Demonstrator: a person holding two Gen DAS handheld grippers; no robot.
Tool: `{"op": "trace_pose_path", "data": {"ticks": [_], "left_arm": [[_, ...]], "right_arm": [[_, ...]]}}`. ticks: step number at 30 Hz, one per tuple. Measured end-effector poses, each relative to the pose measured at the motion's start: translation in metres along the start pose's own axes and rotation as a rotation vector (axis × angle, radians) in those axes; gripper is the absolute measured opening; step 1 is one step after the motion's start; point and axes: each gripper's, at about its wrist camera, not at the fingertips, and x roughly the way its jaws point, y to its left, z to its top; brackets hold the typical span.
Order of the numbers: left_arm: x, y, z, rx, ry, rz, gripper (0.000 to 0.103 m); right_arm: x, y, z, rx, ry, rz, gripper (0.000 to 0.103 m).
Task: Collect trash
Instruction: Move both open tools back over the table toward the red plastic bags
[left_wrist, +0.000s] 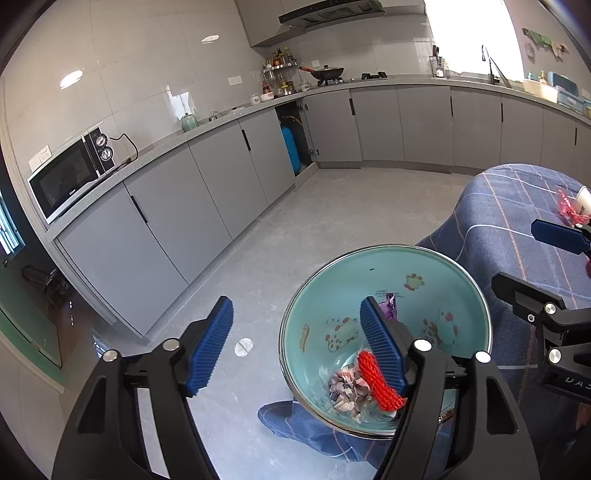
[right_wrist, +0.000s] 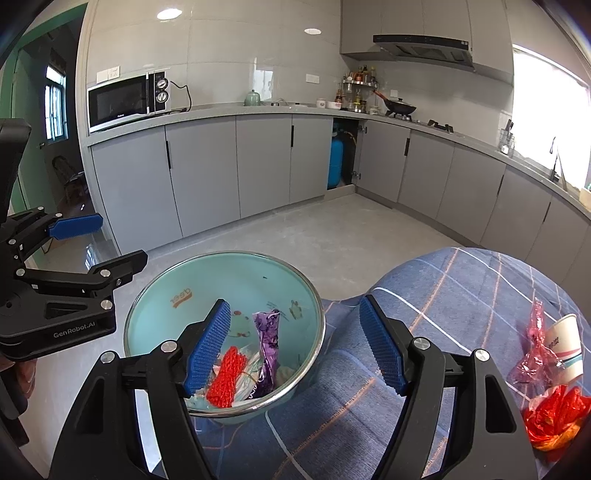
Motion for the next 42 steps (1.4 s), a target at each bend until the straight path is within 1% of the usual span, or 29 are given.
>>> {"op": "trace_pose_path", "data": {"ticks": [26,42], "left_arm": [[-0.016,-0.001,-0.001,0.016,-0.009,0.028,0.073],[-0.039,-0.022,0.003,0.05,-0.041,0.022,0.074]], "right_arm": [[-0.017,-0.008,0.001,0.02,-0.037,-0.004,0.072],[-0.045,-0.025,-0.006,0.052,-0.072,-0.037,0.073]]}}
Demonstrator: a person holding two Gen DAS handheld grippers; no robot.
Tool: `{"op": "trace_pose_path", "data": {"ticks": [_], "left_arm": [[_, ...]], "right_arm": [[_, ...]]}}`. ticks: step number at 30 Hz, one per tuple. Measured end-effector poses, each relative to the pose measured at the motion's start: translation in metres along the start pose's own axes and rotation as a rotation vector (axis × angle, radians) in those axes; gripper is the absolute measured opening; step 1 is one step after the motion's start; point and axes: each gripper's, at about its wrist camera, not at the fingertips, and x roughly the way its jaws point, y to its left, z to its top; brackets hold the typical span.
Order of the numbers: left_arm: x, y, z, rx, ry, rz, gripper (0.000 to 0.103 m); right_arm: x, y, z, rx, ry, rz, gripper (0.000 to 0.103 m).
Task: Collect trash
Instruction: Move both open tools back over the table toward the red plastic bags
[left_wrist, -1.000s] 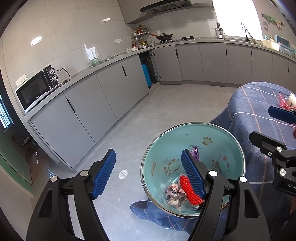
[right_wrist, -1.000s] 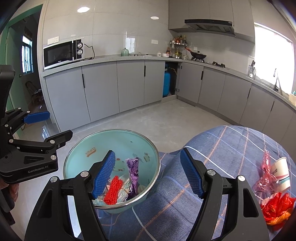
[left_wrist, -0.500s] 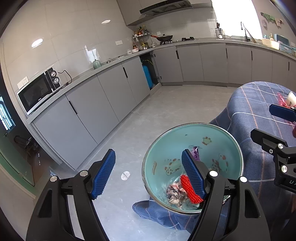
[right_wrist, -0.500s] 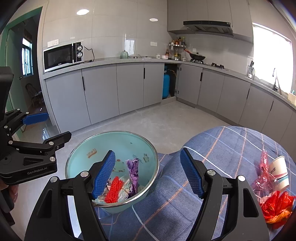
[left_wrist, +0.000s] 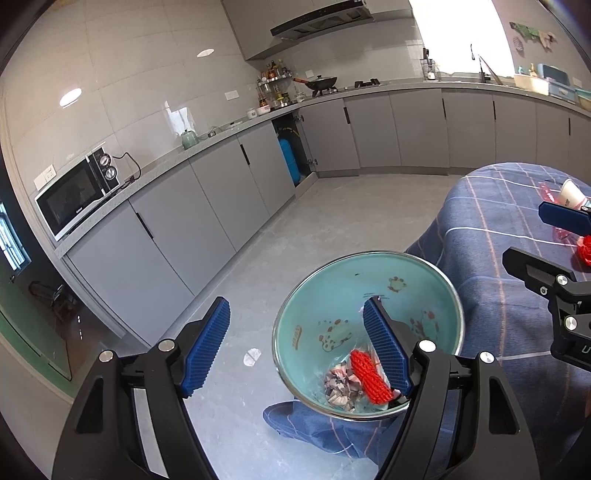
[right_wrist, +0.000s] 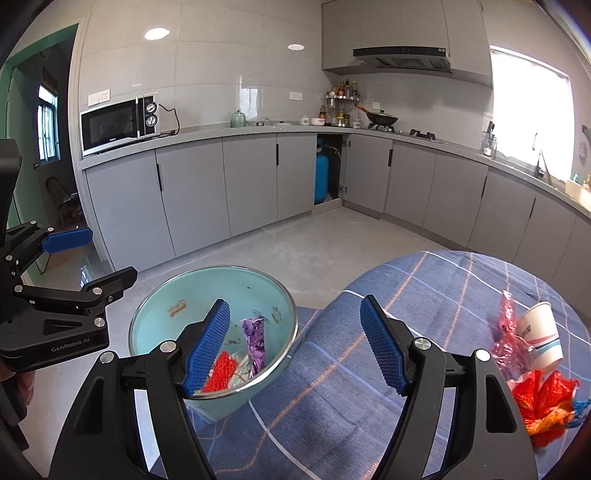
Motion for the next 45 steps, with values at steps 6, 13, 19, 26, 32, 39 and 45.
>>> {"op": "trace_pose_path", "data": {"ticks": [6,13,19,26,32,39,45], "left_arm": [[-0.01,-0.015,0.004,0.02,-0.021,-0.024,0.074],[-0.023,-0.051,0.009,0.064,-0.055,-0.074,0.078],[-0.032,-0.088,0.012,0.111,-0.078,-0.138,0.078],[-0.042,-0.129,0.018,0.17,-0.104,-0.202,0.079],[-0.047,-0.158,0.023,0.202,-0.121,-0.239,0.079],[-0.05,-0.194,0.033,0.24,-0.149,-0.275,0.079],[-0.049,-0.227,0.038,0.271,-0.165,-0.314,0.08]], "right_arm": [[-0.015,-0.016,-0.006,0.031,-0.008,-0.036,0.073],[-0.04,-0.041,-0.021,0.068,-0.016,-0.096,0.073],[-0.061,-0.066,-0.034,0.114,-0.019,-0.156,0.074],[-0.083,-0.099,-0.052,0.184,-0.016,-0.23,0.074],[-0.097,-0.124,-0.065,0.215,-0.012,-0.282,0.074],[-0.116,-0.157,-0.082,0.277,-0.01,-0.352,0.074],[-0.127,-0.187,-0.096,0.34,0.004,-0.419,0.074]]}}
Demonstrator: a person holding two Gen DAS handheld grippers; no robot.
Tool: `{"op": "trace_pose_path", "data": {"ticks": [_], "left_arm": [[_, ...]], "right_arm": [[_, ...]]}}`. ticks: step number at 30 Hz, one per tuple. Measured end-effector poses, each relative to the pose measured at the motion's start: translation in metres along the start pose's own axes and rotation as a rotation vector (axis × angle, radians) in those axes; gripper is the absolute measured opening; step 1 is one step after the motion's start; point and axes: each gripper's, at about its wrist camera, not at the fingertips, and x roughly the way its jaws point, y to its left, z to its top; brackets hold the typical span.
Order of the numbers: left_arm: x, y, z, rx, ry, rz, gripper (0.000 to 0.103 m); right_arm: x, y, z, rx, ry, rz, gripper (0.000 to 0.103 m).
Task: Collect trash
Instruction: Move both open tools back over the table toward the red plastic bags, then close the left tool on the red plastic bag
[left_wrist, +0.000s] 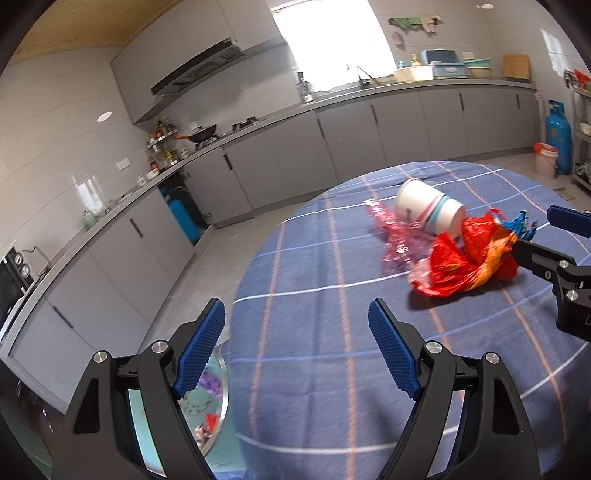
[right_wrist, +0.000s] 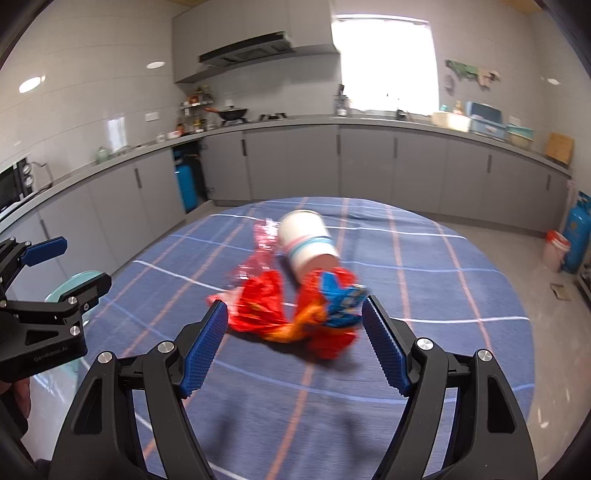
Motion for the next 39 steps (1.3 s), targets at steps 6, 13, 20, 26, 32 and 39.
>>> {"op": "trace_pose_path", "data": {"ticks": [6,13,20,26,32,39], "left_arm": [[0.014,-0.019,0.009,0.018,0.001,-0.031,0.083],[0.026,-0.028,0.014,0.025,0.005,-0.045,0.084],[0.039,-0.052,0.03,0.035,0.002,-0.123,0.084],[0.048,-0.082,0.04,0.068,-0.002,-0.174,0.086],[0.072,-0.104,0.039,0.08,0.067,-0.227,0.086],[0.085,-0.12,0.035,0.116,0.145,-0.34,0.041]], "right_arm": [[0.004,-0.021,-0.001,0.039,0.012,-0.049,0.074],[0.014,-0.034,-0.001,0.064,0.037,-0.095,0.074],[0.009,-0.041,-0.004,0.069,0.038,-0.12,0.074],[-0.005,-0.066,-0.017,0.129,0.046,-0.184,0.074],[-0.009,-0.082,-0.027,0.156,0.062,-0.199,0.074],[-0.01,-0.09,-0.029,0.178,0.062,-0.191,0.074]]}}
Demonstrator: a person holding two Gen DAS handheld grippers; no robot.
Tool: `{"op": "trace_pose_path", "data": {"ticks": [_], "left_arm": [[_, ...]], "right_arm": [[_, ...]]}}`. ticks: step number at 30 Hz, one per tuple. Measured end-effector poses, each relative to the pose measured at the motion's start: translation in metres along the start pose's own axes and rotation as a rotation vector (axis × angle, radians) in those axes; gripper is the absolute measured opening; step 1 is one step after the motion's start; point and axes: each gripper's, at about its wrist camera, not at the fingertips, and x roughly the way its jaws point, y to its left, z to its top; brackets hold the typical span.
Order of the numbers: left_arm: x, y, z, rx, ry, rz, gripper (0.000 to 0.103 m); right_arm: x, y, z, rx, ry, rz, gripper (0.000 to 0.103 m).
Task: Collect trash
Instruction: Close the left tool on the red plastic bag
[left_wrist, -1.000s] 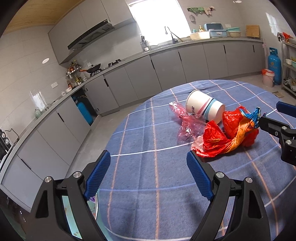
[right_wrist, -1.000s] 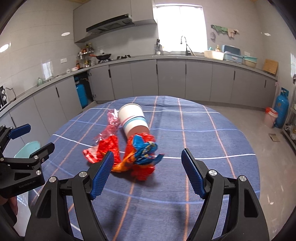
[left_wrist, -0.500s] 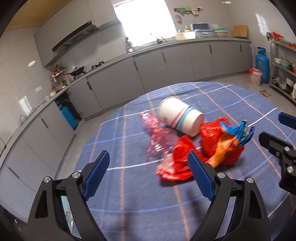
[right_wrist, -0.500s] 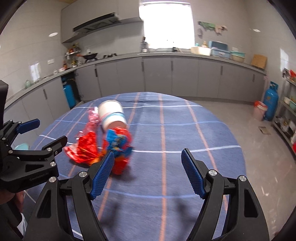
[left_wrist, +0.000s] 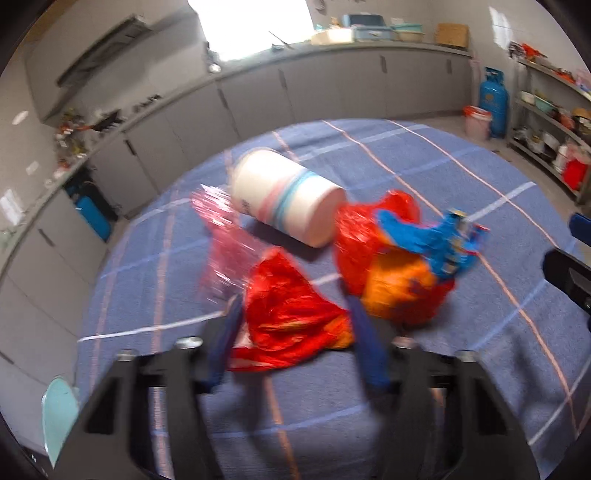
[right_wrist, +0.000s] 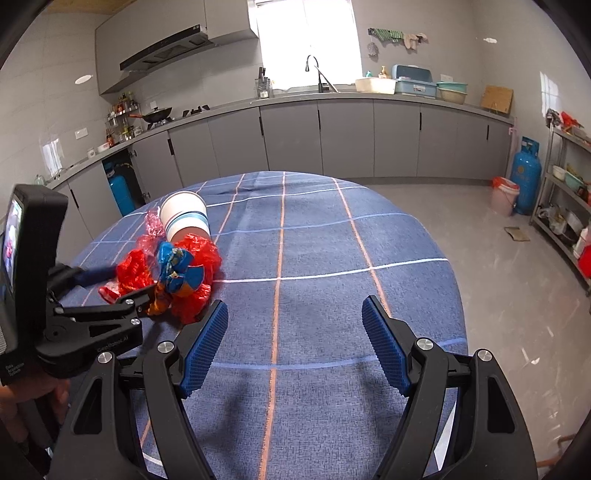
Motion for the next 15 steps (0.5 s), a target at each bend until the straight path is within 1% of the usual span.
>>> {"op": "trace_pose_path", "data": {"ticks": [1,2,3,4,7,11,15], "left_arm": [[0.0,-0.002,0.0,0.008,0.002,-0.012,0.034],[0.0,-0.003,0.0,0.017,0.004,-0.02,0.016],[0.0,-0.005,-0.001,0.022,0.008,-0.035,0.006],[-0.002,-0.006,-0.002,0.028,0.003,-0.049,0.001],[-0.005,-0.008,-0.006,0.035,0.004,-0.059,0.0],[-0.022,0.002,-0.015,0.005,-0.016,-0.065,0.0],[-0.049,0.022,-0.022,-0.026,-0.065,-0.023,0.0]], "right_arm": [[0.0,0.001,0.001,0.001,0.0,0.001,0.074],[0.0,0.001,0.001,0.003,0.001,0.003,0.074],[-0.001,0.001,0.0,0.003,0.001,0.003,0.074],[0.0,0.001,0.0,0.003,0.003,0.003,0.074],[0.0,0.003,-0.001,0.003,0.01,0.005,0.075],[0.001,0.005,0.0,0.001,0.013,0.007,0.075],[0.004,0.011,0.003,-0.006,0.016,0.016,0.075]]}}
